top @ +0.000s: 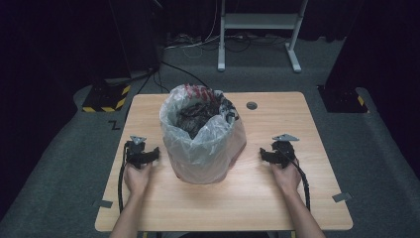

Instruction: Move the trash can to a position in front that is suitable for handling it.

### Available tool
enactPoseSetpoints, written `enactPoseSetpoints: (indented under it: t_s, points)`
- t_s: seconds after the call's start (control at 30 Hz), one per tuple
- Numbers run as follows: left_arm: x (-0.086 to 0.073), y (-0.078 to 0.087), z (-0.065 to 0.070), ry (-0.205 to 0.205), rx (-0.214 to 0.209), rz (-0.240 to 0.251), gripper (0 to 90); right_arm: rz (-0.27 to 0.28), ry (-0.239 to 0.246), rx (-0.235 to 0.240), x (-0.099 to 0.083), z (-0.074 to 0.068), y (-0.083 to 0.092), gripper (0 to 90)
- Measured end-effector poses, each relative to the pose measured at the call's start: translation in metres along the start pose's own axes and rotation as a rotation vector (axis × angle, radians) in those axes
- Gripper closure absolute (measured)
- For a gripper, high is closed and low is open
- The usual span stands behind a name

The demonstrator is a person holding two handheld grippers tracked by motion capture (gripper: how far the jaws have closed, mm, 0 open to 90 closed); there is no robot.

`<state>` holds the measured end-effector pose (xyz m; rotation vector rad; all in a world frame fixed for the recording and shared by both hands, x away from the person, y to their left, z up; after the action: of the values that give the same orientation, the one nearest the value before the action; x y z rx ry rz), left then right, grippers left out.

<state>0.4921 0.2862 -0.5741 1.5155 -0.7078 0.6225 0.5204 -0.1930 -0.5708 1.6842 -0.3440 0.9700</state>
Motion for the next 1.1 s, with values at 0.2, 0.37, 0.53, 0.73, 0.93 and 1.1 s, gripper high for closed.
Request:
enactPoseSetpoints:
  t_s: [0.2, 0.37, 0.53, 0.73, 0.93, 1.1]
  points:
    - [0.000, 0.000, 0.000, 0.001, -0.003, 0.000, 25.9, 0.004, -0.017, -0.009, 0.000, 0.001, 0.000, 28.0]
    - [0.001, -0.001, 0.002, 0.010, 0.004, -0.004, 25.2, 0.004, -0.017, -0.015, 0.001, 0.002, 0.000, 28.1]
    - [0.003, -0.002, 0.004, 0.047, 0.013, -0.012, 22.7, -0.013, -0.042, -0.035, 0.004, 0.001, -0.002, 25.6]
    - [0.013, 0.003, 0.015, 0.156, -0.079, 0.034, 20.3, -0.009, -0.059, 0.013, 0.020, -0.011, -0.005, 27.5]
    - [0.031, 0.006, 0.029, 0.165, -0.129, 0.029, 19.4, 0.010, -0.063, 0.063, 0.038, -0.027, -0.008, 28.0]
    - [0.038, 0.003, 0.037, 0.157, -0.123, 0.029, 20.3, 0.005, -0.083, 0.076, 0.050, -0.036, -0.018, 28.9]
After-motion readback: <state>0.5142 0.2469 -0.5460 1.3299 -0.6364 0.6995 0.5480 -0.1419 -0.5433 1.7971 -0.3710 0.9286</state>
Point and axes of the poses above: each handheld gripper's, and its own axes: y roughly backward along the jaws, x roughly out of its top, z roughly to its right, the point moved 7 cm from there along -y, roughly forward along the jaws, and after that the axes turned 6 degrees about x, right-handed, at the moved point
